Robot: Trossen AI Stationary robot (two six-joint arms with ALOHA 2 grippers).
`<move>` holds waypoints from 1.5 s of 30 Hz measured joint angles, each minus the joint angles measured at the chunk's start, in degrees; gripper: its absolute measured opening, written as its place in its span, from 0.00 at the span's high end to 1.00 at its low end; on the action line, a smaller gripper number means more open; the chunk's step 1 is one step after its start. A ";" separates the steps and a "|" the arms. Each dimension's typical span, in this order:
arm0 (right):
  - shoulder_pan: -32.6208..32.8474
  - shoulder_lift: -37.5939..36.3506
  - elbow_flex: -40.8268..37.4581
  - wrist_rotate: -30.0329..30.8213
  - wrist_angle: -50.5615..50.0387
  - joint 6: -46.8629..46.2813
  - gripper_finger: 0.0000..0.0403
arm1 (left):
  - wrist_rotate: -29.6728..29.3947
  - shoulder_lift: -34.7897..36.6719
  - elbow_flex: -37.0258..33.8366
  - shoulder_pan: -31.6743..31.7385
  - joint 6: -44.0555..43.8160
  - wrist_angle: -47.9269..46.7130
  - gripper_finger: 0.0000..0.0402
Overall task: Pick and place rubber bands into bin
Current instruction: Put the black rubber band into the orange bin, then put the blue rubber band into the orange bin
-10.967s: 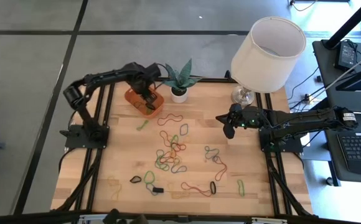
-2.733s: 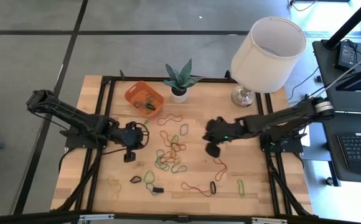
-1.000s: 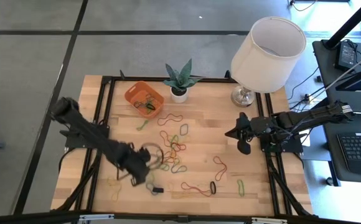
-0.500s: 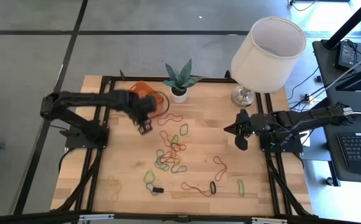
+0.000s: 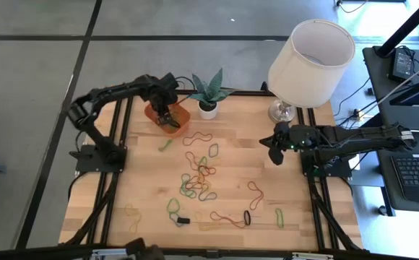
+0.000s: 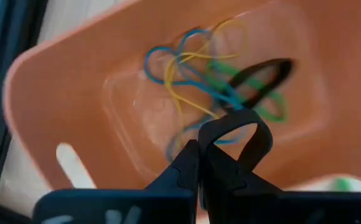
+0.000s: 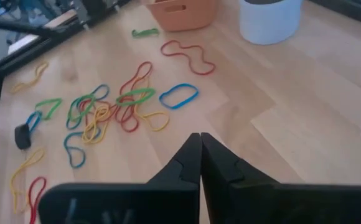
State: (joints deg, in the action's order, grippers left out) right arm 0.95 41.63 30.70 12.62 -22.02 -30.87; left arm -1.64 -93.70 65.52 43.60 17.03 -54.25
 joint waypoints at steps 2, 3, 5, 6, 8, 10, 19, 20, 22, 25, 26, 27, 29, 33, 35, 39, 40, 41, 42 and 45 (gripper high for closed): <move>-0.32 0.00 0.00 -0.01 0.00 -0.40 0.99 | 0.12 -2.56 0.00 1.16 1.39 1.36 0.99; -0.46 0.00 0.00 0.00 0.00 -0.40 0.99 | 0.14 -3.84 0.00 1.50 1.71 1.99 0.99; -0.48 0.00 0.00 -0.02 0.00 -0.42 0.99 | 0.12 -5.81 0.00 2.01 2.13 2.74 0.99; -0.48 0.00 0.00 -0.02 0.00 -0.42 0.99 | -0.03 -6.46 0.00 2.11 2.19 3.41 0.98; -0.48 0.00 0.00 -0.02 0.00 -0.42 0.99 | -0.16 -7.33 0.00 2.37 2.24 4.22 0.95; -0.48 0.00 0.00 -0.02 0.00 -0.42 0.99 | -0.73 -7.51 -0.02 2.49 2.24 5.39 0.92; -0.48 0.00 0.00 -0.02 -0.02 -0.42 0.99 | -1.87 -7.48 0.00 2.81 2.30 6.69 0.78; -0.48 0.00 0.00 -0.02 -0.02 -0.40 0.99 | -1.87 -7.43 0.00 2.81 2.30 6.45 0.78; -0.48 0.00 0.00 -0.02 -0.03 -0.36 0.99 | -1.87 -6.86 0.00 2.81 1.85 5.77 0.77; -0.48 0.00 0.00 -0.03 -0.04 -0.33 0.99 | -1.83 -4.73 0.00 2.61 0.01 4.57 0.78; -0.48 0.00 0.00 -0.02 -0.04 -0.33 0.99 | -1.82 -3.62 0.00 2.52 -0.78 3.99 0.78; -0.48 0.00 0.00 -0.04 -0.04 -0.31 0.99 | -1.80 -2.40 0.00 2.43 -1.60 3.40 0.79; -0.48 0.00 0.00 -0.04 -0.04 -0.22 0.99 | -1.80 0.32 0.00 1.81 -3.45 2.29 0.81; -0.48 0.00 0.00 -0.04 -0.04 1.22 0.99 | -1.82 6.81 0.00 -0.81 -8.02 -0.75 0.87; -0.48 0.00 0.00 -0.08 -0.03 3.07 0.99 | -1.78 9.99 0.00 -3.26 -11.21 -2.51 0.92; -0.48 0.00 0.00 -0.19 -0.02 6.16 0.99 | -2.10 15.79 0.00 -10.76 -19.39 -4.23 0.99; -0.48 0.00 0.00 -0.20 -0.04 6.49 0.99 | -2.46 16.91 0.00 -13.09 -21.55 -4.29 0.99; -0.48 0.00 0.00 -0.20 -0.04 6.55 0.99 | -3.08 17.89 0.00 -15.66 -23.90 -4.27 0.99; -0.48 0.00 0.00 -0.20 -0.04 6.55 0.99 | -3.94 18.67 0.00 -18.25 -26.23 -4.28 0.99; -0.48 0.00 0.00 -0.19 0.00 6.55 0.99 | -6.44 19.82 0.00 -26.17 -33.55 -4.27 1.00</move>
State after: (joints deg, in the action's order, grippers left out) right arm 0.47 41.63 30.70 12.43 -22.02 -24.32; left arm -8.08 -73.88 65.52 17.44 -16.52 -58.52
